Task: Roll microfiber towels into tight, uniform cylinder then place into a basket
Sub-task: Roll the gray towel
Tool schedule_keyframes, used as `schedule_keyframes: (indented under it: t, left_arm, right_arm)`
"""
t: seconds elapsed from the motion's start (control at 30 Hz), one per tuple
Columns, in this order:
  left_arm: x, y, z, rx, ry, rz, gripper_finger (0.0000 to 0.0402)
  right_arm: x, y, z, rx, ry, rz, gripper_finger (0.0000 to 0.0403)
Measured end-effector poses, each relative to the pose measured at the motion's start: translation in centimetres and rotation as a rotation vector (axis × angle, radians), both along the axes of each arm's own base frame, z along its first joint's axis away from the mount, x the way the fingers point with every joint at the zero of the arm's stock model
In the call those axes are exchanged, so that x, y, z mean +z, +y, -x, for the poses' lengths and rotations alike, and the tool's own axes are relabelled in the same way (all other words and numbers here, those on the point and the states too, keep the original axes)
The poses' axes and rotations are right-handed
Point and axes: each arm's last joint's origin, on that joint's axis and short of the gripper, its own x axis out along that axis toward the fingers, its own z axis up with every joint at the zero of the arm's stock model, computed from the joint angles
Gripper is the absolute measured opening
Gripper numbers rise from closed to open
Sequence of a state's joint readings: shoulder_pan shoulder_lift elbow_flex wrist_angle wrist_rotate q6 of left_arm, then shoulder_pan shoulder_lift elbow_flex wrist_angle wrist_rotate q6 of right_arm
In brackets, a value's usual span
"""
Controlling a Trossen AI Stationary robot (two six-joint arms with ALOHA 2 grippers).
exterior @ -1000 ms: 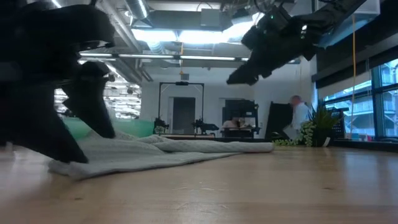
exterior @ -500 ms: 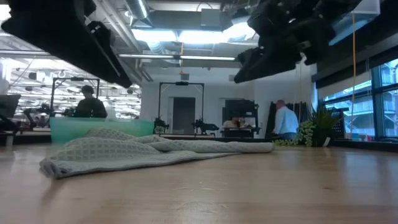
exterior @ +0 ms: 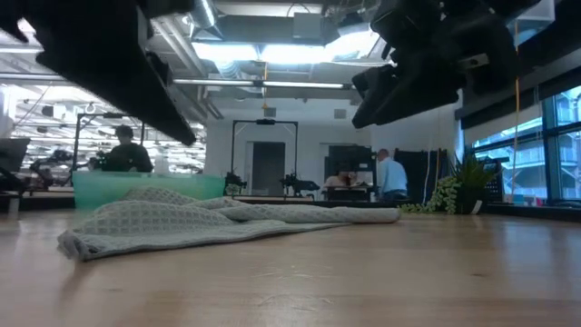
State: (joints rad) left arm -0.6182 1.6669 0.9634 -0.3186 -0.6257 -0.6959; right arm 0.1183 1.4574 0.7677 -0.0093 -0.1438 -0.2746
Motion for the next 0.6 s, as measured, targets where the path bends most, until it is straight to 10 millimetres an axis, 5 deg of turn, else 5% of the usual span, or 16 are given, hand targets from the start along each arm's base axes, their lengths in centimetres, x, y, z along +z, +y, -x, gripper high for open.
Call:
schedule_keyframes:
  t: [0.27,0.6]
  left_arm:
    - [-2.9,0.1,-1.8,-0.053,0.082,0.092,0.0246]
    - [-5.7,0.4,-2.6,-0.048,0.191,0.15,0.0147]
  right_arm:
    - [-3.1,0.7,-1.6,-0.113,0.042,0.031,0.0161]
    - [-4.7,-3.1,-2.0,-0.355,0.106,0.086,0.0161]
